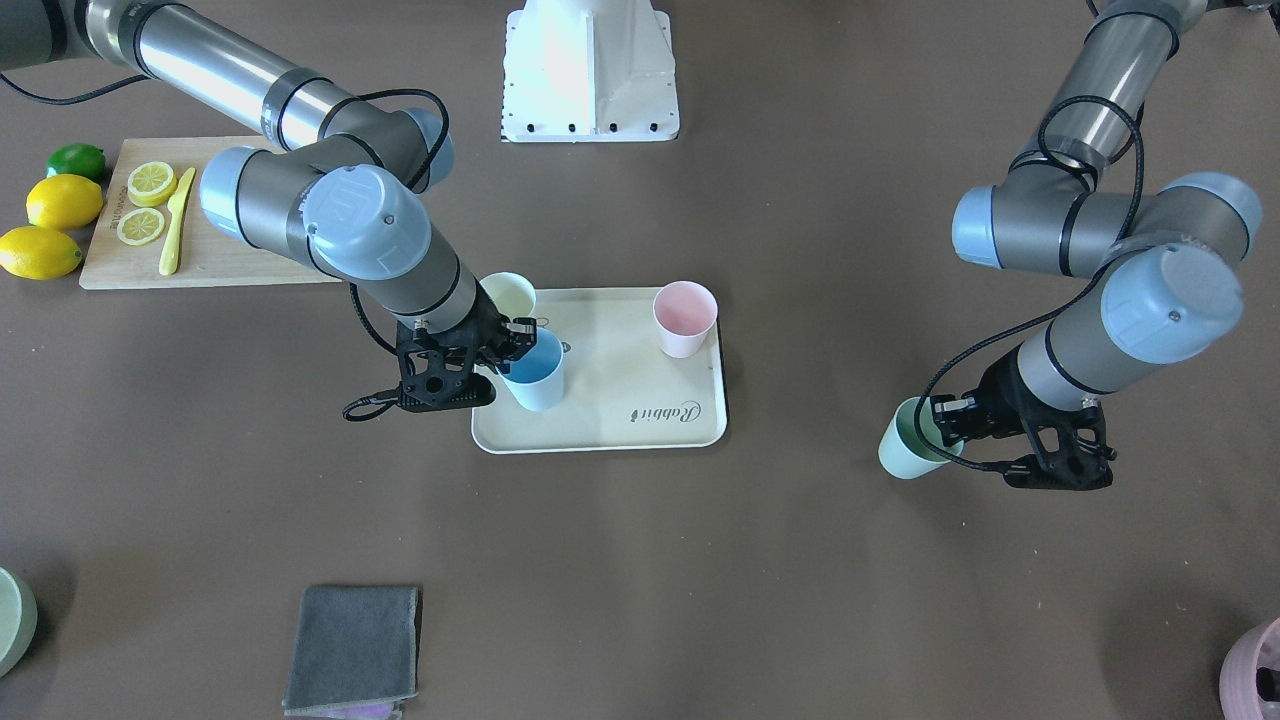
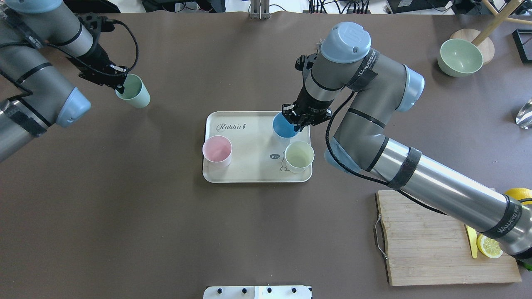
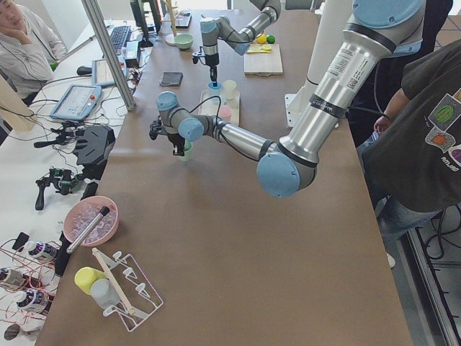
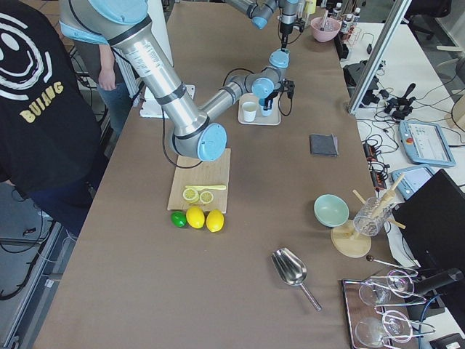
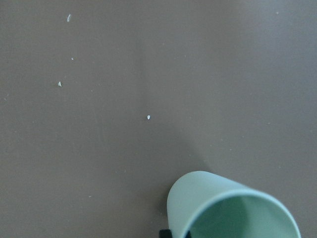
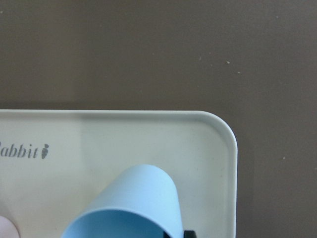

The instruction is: Place all cups on tray

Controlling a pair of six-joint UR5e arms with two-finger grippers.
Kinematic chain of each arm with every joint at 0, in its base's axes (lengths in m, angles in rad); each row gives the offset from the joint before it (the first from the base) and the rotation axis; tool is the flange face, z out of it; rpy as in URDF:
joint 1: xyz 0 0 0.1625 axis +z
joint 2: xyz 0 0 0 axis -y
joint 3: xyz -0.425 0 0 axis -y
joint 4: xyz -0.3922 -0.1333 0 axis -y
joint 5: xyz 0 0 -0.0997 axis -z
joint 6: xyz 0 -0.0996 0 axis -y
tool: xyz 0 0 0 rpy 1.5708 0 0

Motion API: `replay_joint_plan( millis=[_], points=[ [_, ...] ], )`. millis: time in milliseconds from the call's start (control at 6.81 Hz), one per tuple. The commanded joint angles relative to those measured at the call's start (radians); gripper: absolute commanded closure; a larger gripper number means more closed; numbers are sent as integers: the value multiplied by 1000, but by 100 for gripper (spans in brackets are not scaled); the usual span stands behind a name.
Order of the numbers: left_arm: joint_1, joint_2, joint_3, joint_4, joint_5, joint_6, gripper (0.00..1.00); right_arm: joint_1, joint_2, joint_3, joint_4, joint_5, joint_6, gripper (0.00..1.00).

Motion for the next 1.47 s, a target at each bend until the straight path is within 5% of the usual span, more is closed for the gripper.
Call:
replay_joint_plan(
  millis=[0,587,1028,1174,1321],
  points=[
    [49,-75,-71,70,-30,-169,100,16,12,4,-4,-1,-8,0],
    [271,-218,-28,64,128,-373,100,160,-47,5,-15,81,-137,0],
    [313,-227,-2,54,165,-374,100,189,-93,5,-14,90,-182,0],
    [313,-234,0,47,165,-376,92,192,-99,7,-14,90,-183,0],
    [313,-237,1,47,165,-373,24,194,-103,4,-15,87,-183,0]
  ],
)
